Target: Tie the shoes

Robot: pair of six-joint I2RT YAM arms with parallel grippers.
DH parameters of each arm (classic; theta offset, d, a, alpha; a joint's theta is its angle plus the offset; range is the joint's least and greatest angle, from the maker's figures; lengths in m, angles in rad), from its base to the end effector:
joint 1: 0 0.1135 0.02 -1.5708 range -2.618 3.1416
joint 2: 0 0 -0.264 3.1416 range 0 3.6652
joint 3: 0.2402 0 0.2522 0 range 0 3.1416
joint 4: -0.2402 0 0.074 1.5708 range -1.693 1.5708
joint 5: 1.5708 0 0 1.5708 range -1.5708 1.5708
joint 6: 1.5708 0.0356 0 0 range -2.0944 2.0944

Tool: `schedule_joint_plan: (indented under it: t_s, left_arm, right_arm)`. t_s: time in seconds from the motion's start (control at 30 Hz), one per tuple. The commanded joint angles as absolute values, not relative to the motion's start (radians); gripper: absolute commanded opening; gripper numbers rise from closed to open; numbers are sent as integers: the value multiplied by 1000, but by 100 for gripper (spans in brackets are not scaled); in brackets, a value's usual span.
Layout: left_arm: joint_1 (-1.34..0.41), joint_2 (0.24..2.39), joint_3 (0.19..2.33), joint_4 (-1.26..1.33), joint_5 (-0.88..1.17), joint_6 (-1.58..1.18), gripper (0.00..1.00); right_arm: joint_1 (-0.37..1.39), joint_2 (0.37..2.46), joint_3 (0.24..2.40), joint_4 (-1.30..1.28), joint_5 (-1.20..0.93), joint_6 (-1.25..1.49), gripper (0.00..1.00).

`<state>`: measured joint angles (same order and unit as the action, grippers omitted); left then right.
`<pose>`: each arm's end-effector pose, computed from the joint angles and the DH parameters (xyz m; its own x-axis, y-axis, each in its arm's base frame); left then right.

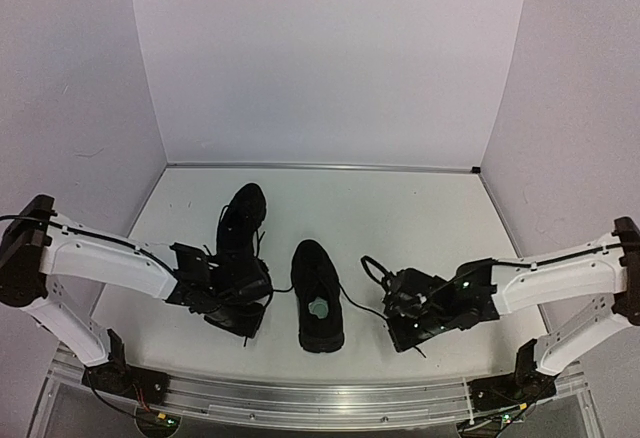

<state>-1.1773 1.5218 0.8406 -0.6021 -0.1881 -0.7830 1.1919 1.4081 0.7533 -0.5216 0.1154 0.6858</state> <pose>0.1082 -0.2432 0.1650 -0.8863 0.3275 -0.3275 0.3693 0.9264 -0.0729 0.0963 0.2308 0.1715 -0.8384 -0.4051 -0.3647 -0.4853 0.8594 0.1611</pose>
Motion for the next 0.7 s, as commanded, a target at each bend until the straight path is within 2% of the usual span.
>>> schedule_joint_plan:
  t_s: [0.0,0.17,0.4,0.67]
  left_arm:
    - [-1141,1376,897,-625,-246,-760,0]
    - [-1141,1260,906,-600,-292,-703,0]
    - [-1141,1091,887,-543,-307,-645,0]
    - [-1142,963,813,-521,-279,-644,0]
  right_arm:
    - [1180,1273,907,-557,226,664,0]
    - [1155,1301,1112,-545,257,538,0]
    - [1155,1565,1492,-480,145,348,0]
    - [1152,1918,1900,-460,43,297,0]
